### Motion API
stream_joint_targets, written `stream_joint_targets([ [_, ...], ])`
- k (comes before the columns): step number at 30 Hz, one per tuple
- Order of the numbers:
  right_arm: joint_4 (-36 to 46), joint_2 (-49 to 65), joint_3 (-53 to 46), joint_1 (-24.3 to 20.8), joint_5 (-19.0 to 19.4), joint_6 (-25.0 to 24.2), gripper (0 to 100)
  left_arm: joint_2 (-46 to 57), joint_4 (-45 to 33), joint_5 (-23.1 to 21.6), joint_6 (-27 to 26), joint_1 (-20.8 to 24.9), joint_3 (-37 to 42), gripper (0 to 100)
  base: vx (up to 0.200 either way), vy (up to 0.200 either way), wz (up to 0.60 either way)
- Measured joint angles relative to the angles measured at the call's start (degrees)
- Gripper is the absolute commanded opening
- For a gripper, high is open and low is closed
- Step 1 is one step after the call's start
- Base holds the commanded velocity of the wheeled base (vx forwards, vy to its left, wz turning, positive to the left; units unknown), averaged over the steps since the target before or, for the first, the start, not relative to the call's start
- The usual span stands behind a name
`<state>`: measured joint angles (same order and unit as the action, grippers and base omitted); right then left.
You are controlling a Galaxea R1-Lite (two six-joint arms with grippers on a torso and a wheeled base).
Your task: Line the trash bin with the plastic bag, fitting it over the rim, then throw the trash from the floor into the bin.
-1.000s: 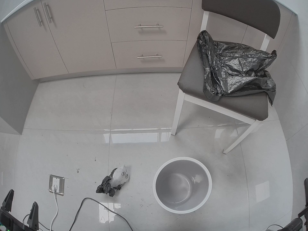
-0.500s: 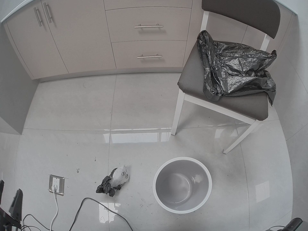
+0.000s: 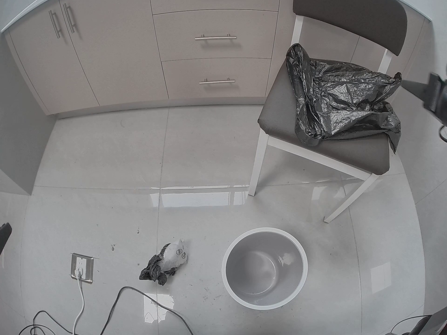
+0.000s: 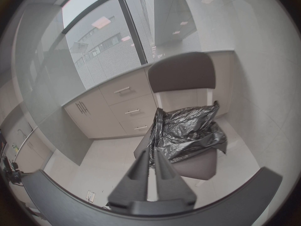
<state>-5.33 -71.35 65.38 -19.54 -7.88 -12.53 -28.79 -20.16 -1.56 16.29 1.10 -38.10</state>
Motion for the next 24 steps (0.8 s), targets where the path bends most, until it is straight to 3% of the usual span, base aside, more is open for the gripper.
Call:
stream_joint_targets([
  [11, 0.49, -27.62, 17.64, -8.13, -5.89, -3.01, 100, -19.49, -5.34, 0.5, 10.92, 11.39, -10.69, 100, 0.0, 0.0, 0.0],
  [16, 0.43, -32.73, 19.38, -8.9, -8.46, -5.83, 100, -24.19, -1.54, 6.95, 12.51, 12.81, -12.31, 100, 0.0, 0.0, 0.0],
  [20, 0.27, -35.29, 21.7, -8.46, -12.95, -7.08, 100, -26.22, 3.19, 12.15, 13.37, 13.18, -12.57, 100, 0.0, 0.0, 0.0],
  [24, 0.24, -36.45, 23.54, -7.33, -16.1, -6.95, 100, -27.1, 4.29, 13.13, 13.63, 13.26, -12.53, 100, 0.0, 0.0, 0.0],
])
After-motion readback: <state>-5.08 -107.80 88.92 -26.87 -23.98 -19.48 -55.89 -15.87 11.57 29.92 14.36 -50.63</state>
